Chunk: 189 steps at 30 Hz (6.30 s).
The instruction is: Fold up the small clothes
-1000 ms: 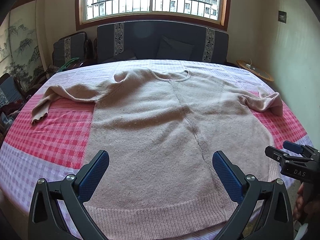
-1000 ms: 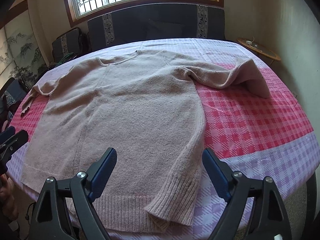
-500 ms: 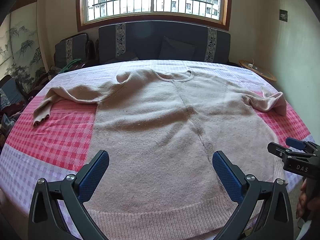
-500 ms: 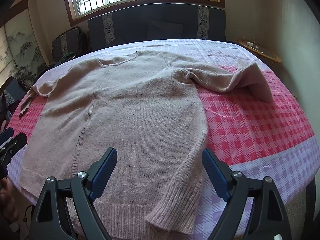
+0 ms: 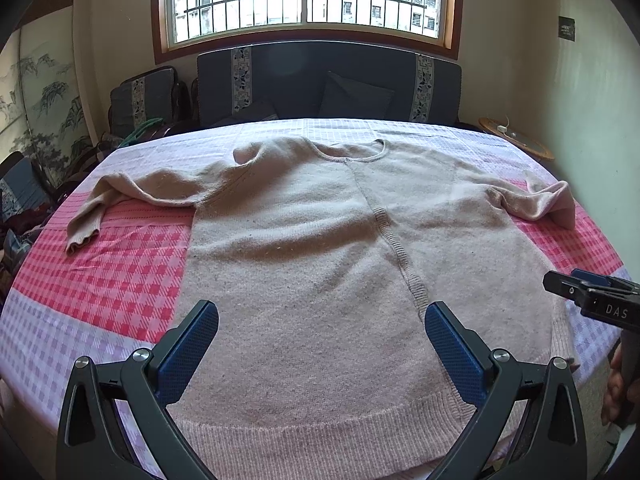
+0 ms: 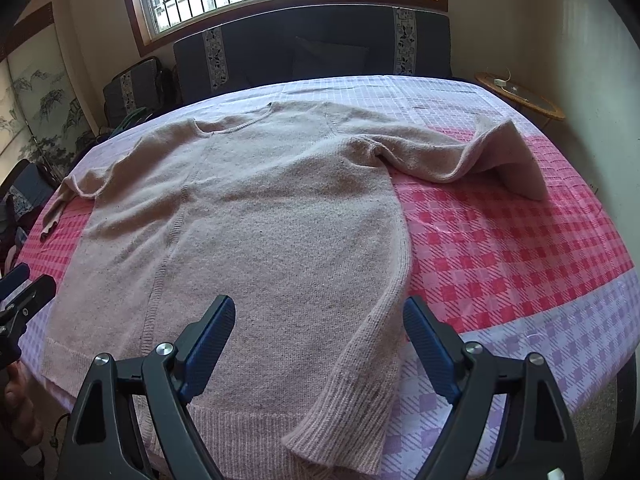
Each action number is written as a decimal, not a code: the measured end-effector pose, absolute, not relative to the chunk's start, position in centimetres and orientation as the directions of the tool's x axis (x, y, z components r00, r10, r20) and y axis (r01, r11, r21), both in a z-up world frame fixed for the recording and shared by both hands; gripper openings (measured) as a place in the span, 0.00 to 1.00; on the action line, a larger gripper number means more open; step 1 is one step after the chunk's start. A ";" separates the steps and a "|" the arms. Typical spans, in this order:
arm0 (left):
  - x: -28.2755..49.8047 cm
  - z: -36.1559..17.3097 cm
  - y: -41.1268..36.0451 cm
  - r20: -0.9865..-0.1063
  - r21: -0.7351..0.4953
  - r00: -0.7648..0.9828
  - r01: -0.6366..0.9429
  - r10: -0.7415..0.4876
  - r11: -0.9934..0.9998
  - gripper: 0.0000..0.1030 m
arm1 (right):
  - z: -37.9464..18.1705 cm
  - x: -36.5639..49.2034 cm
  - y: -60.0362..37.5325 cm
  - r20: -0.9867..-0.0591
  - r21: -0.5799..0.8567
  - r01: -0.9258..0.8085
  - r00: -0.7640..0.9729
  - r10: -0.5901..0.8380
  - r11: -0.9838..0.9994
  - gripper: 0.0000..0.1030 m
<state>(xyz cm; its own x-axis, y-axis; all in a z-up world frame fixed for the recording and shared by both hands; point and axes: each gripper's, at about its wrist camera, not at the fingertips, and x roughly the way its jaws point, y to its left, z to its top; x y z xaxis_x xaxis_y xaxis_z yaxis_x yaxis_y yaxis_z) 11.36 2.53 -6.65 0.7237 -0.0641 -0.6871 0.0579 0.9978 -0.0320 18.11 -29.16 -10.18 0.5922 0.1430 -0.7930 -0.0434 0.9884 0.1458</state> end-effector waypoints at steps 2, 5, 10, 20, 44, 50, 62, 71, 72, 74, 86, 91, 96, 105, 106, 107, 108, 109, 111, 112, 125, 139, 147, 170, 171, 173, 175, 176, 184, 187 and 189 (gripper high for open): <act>11.4 -6.7 2.5 -0.688 -0.032 0.723 0.059 -0.065 0.998 0.99 | -10.0 19.1 -31.7 -0.789 0.274 -0.014 0.568 0.234 0.961 0.63; 11.4 -6.6 2.4 -0.687 -0.030 0.724 0.058 -0.063 0.998 0.99 | -9.7 21.1 -37.6 -0.759 0.455 0.091 0.560 0.332 0.886 0.60; 11.6 -6.7 2.1 -0.687 -0.033 0.723 0.073 -0.076 0.997 0.99 | -8.9 24.8 -49.0 -0.736 0.592 0.311 0.585 0.341 0.744 0.60; 12.8 -7.9 0.6 -0.715 -0.016 0.692 0.121 -0.096 0.992 0.99 | -6.5 39.2 -50.1 -0.938 0.090 0.275 0.346 -0.012 0.957 0.59; 16.4 -9.5 2.6 -0.744 -0.041 0.662 0.084 -0.087 0.996 0.99 | -7.2 40.2 -53.6 -0.812 0.467 0.286 0.513 0.278 0.837 0.07; 15.1 -8.2 5.1 -0.715 -0.047 0.698 0.020 -0.048 0.999 0.99 | -1.0 42.2 -40.8 -0.517 0.703 -0.031 0.665 0.540 0.711 0.08; 14.2 -9.5 11.8 -0.732 -0.064 0.681 -0.101 0.022 0.993 0.99 | -12.0 38.7 -7.7 -0.760 0.390 -0.646 0.178 0.626 0.657 0.10; 17.9 -8.2 14.9 -0.711 -0.221 0.694 -0.069 -0.112 0.973 0.99 | -11.1 34.1 -20.7 -0.634 0.561 -0.448 0.309 0.709 0.696 0.12; 18.9 -7.9 15.1 -0.704 -0.265 0.693 -0.053 -0.156 0.963 0.99 | -11.0 33.6 -22.8 -0.615 0.585 -0.409 0.338 0.712 0.700 0.13; 21.0 -7.4 15.3 -0.682 -0.339 0.695 -0.023 -0.228 0.940 0.99 | -11.8 32.8 -27.1 -0.607 0.625 -0.299 0.395 0.690 0.721 0.13; 33.6 -9.6 11.4 -0.729 -0.416 0.586 0.031 -0.354 0.909 0.99 | -16.3 37.5 -35.3 -0.582 0.763 0.066 0.502 0.639 0.643 0.19; 36.0 -11.0 11.2 -0.748 -0.413 0.581 -0.027 -0.322 0.910 0.99 | -17.1 38.8 -35.6 -0.568 0.781 0.179 0.601 0.563 0.598 0.43; 37.9 -12.1 10.4 -0.762 -0.417 0.563 -0.047 -0.320 0.908 0.99 | -18.3 39.3 -36.7 -0.603 0.750 0.206 0.602 0.523 0.628 0.06; 39.7 -13.8 10.7 -0.750 -0.422 0.598 -0.104 -0.282 0.901 0.36 | -18.8 38.0 -39.9 -0.566 0.772 0.192 0.642 0.518 0.605 0.05; 39.6 -14.1 11.1 -0.743 -0.455 0.588 -0.092 -0.320 0.886 0.21 | -18.7 38.2 -39.9 -0.566 0.771 0.192 0.643 0.517 0.607 0.05; 39.1 -14.1 11.5 -0.743 -0.456 0.593 -0.107 -0.311 0.884 0.21 | -18.7 38.2 -39.9 -0.567 0.770 0.190 0.643 0.515 0.610 0.05; 38.3 -13.9 11.9 -0.751 -0.420 0.607 -0.135 -0.261 0.897 0.21 | -18.5 38.1 -39.7 -0.567 0.769 0.188 0.643 0.515 0.612 0.05; 37.1 -13.6 12.3 -0.748 -0.394 0.626 -0.151 -0.221 0.906 0.20 | -18.5 38.1 -39.7 -0.565 0.769 0.185 0.643 0.517 0.611 0.05; 34.8 -13.5 12.9 -0.750 -0.372 0.634 -0.168 -0.189 0.913 0.20 | -18.5 37.8 -39.9 -0.559 0.776 0.184 0.645 0.521 0.604 0.05; 34.1 -13.9 13.0 -0.768 -0.343 0.617 -0.167 -0.173 0.924 0.20 | -18.6 37.7 -40.2 -0.556 0.778 0.183 0.646 0.523 0.601 0.05; 30.9 -12.9 16.7 -0.761 -0.256 0.645 -0.202 -0.068 0.945 0.33 | -18.0 37.6 -39.4 -0.604 0.719 0.179 0.639 0.477 0.671 0.05; 24.2 -8.6 32.9 -0.701 -0.414 0.709 -0.323 -0.072 0.851 0.56 | -12.0 31.6 -32.9 -0.655 0.562 -0.039 0.589 0.473 0.826 0.13; 31.1 -7.9 40.0 -0.699 -0.580 0.672 -0.334 -0.244 0.743 0.56 | -13.0 28.1 -26.9 -0.692 0.525 -0.159 0.492 0.529 0.836 0.13; 40.5 -9.6 40.8 -0.910 -0.282 0.412 -0.543 -0.042 0.791 0.09 | -15.3 28.6 -22.9 -0.716 0.517 -0.210 0.427 0.553 0.830 0.13; 39.7 -7.8 40.2 -0.874 -0.309 0.485 -0.521 -0.021 0.796 0.09 | -15.4 28.7 -23.0 -0.710 0.527 -0.209 0.426 0.561 0.824 0.13; 38.7 -3.7 37.2 -0.809 -0.278 0.586 -0.457 0.051 0.845 0.09 | -15.6 28.8 -23.5 -0.695 0.556 -0.199 0.422 0.582 0.807 0.13; 37.7 0.5 31.9 -0.713 -0.219 0.697 -0.322 0.075 0.921 0.09 | -15.7 29.0 -23.9 -0.683 0.580 -0.184 0.422 0.597 0.794 0.13; 37.0 2.5 28.5 -0.655 -0.164 0.751 -0.242 0.078 0.956 0.09 | -15.8 29.0 -24.1 -0.678 0.588 -0.178 0.424 0.601 0.789 0.13; 30.5 -3.6 2.9 -0.596 0.218 0.786 0.358 -0.166 0.908 0.14 | -15.6 29.1 -26.0 -0.638 0.645 -0.119 0.461 0.617 0.755 0.13; 29.3 -9.4 -0.8 -0.699 0.215 0.688 0.466 -0.198 0.858 0.16 | -15.3 29.3 -26.8 -0.629 0.660 -0.108 0.462 0.625 0.744 0.13; 28.0 -10.5 -0.8 -0.709 0.109 0.650 0.484 -0.273 0.868 0.18 | -14.5 29.3 -27.1 -0.629 0.645 -0.125 0.472 0.617 0.754 0.13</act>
